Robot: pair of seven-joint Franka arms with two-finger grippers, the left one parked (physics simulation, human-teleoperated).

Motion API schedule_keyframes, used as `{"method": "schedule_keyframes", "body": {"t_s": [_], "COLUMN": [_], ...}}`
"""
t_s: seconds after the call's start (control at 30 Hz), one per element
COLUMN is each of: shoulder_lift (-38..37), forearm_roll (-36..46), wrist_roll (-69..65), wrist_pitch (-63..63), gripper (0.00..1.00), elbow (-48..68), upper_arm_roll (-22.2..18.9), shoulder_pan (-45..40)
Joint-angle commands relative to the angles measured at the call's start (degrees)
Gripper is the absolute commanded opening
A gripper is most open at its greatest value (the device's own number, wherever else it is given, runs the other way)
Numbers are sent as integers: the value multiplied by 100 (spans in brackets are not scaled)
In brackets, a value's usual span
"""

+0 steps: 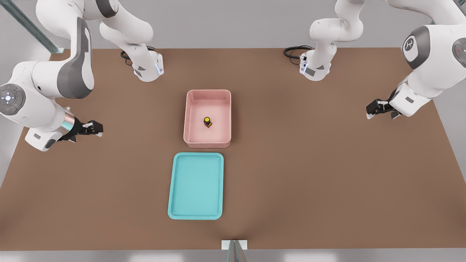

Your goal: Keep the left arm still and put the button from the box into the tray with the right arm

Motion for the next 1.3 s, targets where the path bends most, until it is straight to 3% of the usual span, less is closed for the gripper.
{"method": "schedule_keyframes", "body": {"t_s": [0.0, 0.07, 0.13, 0.17, 0.23, 0.27, 0.3, 0.33, 0.4, 0.47, 0.63, 1.27], "shoulder_lift": [1, 1, 212, 432, 836, 1029, 951, 432, 414, 441, 441, 784], "forearm_roll": [-36, -54, -72, -151, 139, 289, 324, 359, 359, 333, 350, 333], "wrist_roll": [-1767, -1767, -1610, -64, 1580, 1625, 1643, 1652, 1739, 1748, 1959, 1827], "wrist_pitch": [-73, -108, -292, -345, -91, 445, 1278, 2958, 4462, 4629, 5130, 5130], "gripper": [100, 100, 100, 100, 100, 100, 100, 100, 100, 100, 100, 100], "elbow": [5, 14, 14, 5, 5, -92, -775, -2270, -3080, -3133, -4258, -4434], "upper_arm_roll": [3, 64, 64, 64, 82, 91, 91, 3, -226, -437, -437, -437], "shoulder_pan": [0, 281, 2117, 3102, 4456, 4553, 4544, 4448, 4404, 4404, 4448, 4694]}}
